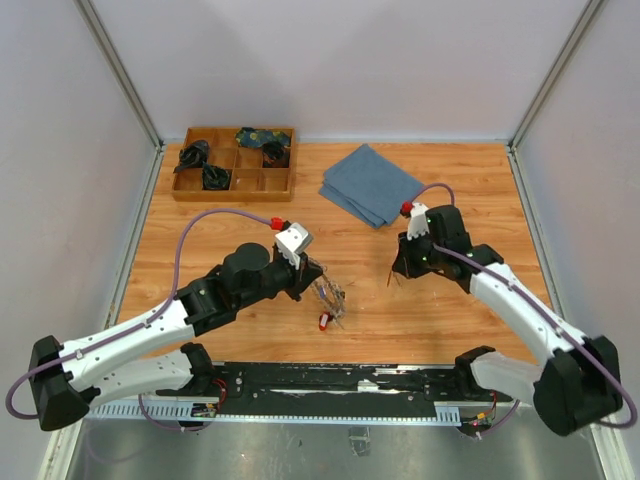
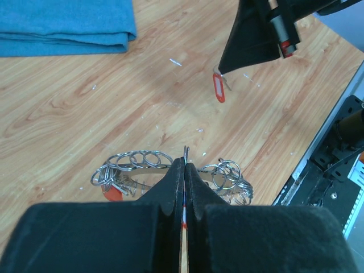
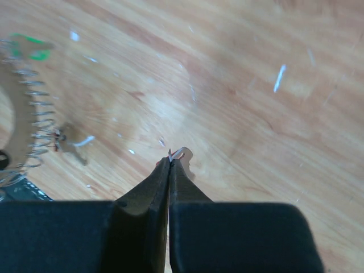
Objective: Put the keys on the keyring
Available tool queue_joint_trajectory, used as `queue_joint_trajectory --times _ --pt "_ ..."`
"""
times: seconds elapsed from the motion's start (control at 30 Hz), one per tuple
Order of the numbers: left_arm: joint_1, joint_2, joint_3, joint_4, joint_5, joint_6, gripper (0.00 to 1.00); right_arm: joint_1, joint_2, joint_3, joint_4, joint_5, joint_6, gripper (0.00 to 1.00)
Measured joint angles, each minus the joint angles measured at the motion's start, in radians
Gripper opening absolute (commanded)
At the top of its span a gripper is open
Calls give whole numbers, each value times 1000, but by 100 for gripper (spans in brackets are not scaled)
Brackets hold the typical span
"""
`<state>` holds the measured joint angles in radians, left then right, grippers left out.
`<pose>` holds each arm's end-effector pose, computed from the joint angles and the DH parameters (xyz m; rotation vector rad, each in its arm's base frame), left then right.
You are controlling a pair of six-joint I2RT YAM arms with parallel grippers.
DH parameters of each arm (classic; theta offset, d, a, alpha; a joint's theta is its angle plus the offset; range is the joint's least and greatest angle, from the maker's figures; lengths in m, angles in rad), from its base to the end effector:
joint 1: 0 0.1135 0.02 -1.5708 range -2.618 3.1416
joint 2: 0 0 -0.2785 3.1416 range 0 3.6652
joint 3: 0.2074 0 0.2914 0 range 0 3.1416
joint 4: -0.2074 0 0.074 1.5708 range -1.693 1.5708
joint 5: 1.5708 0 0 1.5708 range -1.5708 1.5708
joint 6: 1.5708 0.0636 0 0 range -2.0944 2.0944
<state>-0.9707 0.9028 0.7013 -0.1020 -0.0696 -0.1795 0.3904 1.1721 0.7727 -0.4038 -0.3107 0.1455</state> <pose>0.1562 -0.2204 0.2928 0.7010 1.8072 -0.7178 0.2620 0.1289 0.2177 -0.4455 2.3726 0.6214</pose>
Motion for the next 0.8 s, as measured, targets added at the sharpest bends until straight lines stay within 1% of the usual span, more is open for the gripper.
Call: queue_joint_trajectory --times 0.17,0.33,0.47,0.57,0.63,0.8 --pt "0 -26 0 26 -8 25 1 0 -185 3 47 -82 -22 1" --pt "0 -56 0 60 11 89 1 3 -272 55 28 -179 -61 1" --pt "0 -80 1 91 38 161 1 35 -324 113 26 -223 -78 1" --pt "-4 -94 10 111 57 228 1 86 -333 178 17 -230 -90 1" --pt "-21 -100 21 125 60 274 1 153 -329 239 -3 -213 -105 1" --pt "-122 -103 58 152 22 392 0 340 -312 360 -39 -138 -161 0"
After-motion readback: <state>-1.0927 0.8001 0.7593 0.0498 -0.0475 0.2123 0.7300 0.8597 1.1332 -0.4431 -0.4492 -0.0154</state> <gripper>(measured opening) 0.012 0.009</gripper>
